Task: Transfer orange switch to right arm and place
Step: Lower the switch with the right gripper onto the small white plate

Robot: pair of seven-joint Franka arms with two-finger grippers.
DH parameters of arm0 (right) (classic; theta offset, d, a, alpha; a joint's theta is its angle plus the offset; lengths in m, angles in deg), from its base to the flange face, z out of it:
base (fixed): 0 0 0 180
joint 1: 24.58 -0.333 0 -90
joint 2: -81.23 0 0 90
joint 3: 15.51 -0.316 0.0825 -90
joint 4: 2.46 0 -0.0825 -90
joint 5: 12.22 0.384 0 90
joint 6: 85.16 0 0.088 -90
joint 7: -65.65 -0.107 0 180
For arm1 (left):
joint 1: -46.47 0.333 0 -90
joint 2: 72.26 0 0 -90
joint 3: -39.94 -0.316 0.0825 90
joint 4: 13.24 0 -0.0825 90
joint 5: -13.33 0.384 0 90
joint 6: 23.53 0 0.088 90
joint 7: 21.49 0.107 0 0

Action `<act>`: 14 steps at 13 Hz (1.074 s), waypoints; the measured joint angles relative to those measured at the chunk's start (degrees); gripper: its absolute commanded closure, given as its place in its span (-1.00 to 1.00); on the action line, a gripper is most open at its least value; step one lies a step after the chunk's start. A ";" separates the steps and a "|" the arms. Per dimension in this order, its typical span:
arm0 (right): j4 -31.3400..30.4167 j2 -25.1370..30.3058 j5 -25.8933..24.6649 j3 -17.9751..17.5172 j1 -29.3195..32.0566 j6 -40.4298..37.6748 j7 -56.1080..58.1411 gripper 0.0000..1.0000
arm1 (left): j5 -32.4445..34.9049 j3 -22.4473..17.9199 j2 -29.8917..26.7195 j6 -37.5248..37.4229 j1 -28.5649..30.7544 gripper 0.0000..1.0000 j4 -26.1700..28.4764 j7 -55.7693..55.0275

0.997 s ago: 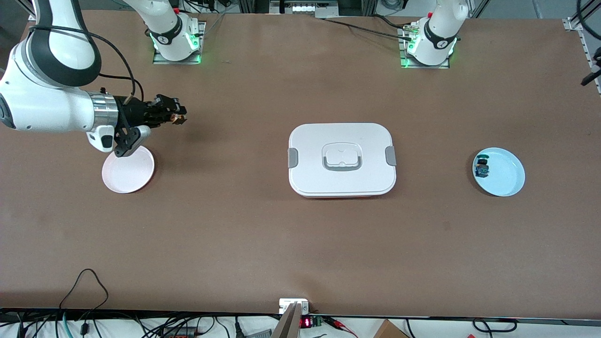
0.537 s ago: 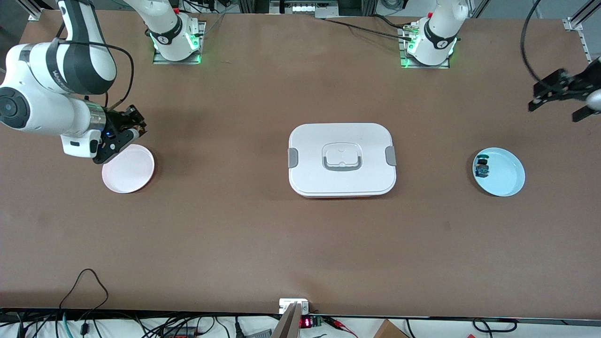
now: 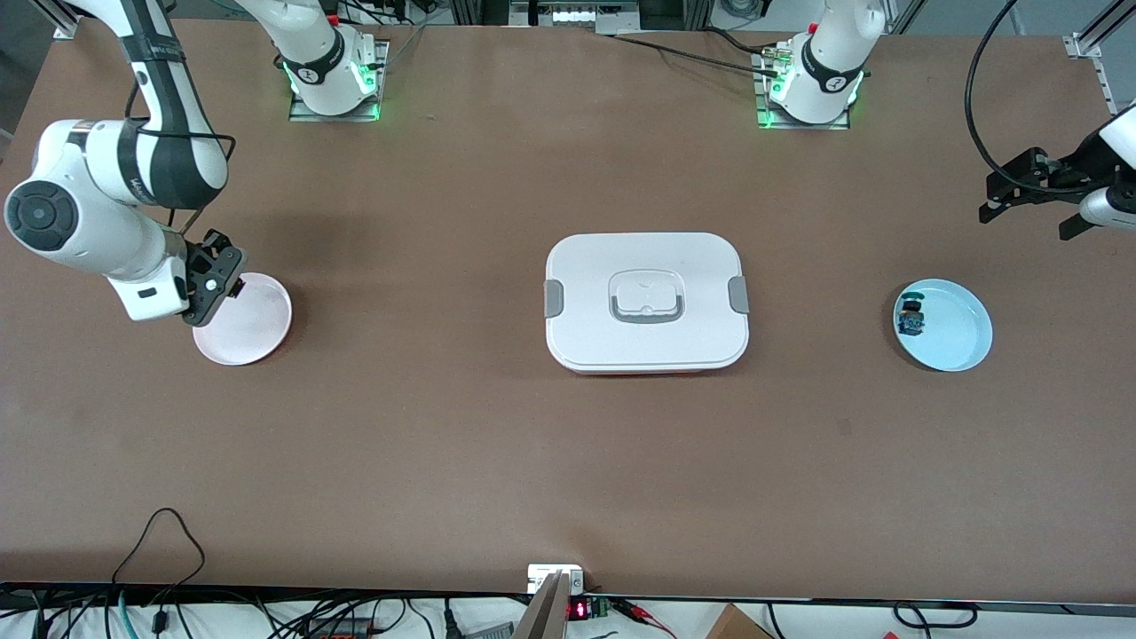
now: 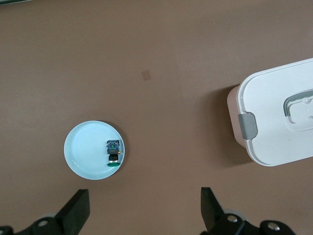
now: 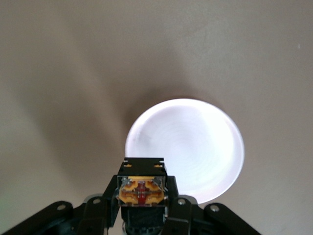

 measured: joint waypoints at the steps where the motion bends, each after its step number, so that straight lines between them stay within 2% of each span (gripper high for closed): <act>1: -1.59 -0.34 -0.24 0.00 0.58 3.26 3.86 0.88 | 0.00 0.00 0.02 0.04 0.06 -1.00 0.00 0.00; 4: -5.60 -1.86 -0.35 0.02 3.15 12.84 14.13 0.88 | 0.03 -0.36 0.13 0.07 0.76 -1.00 0.00 0.00; 14: -6.35 -9.16 -0.39 0.01 6.96 20.89 22.72 0.89 | 0.03 -0.34 2.44 0.11 2.66 -1.00 -2.63 0.01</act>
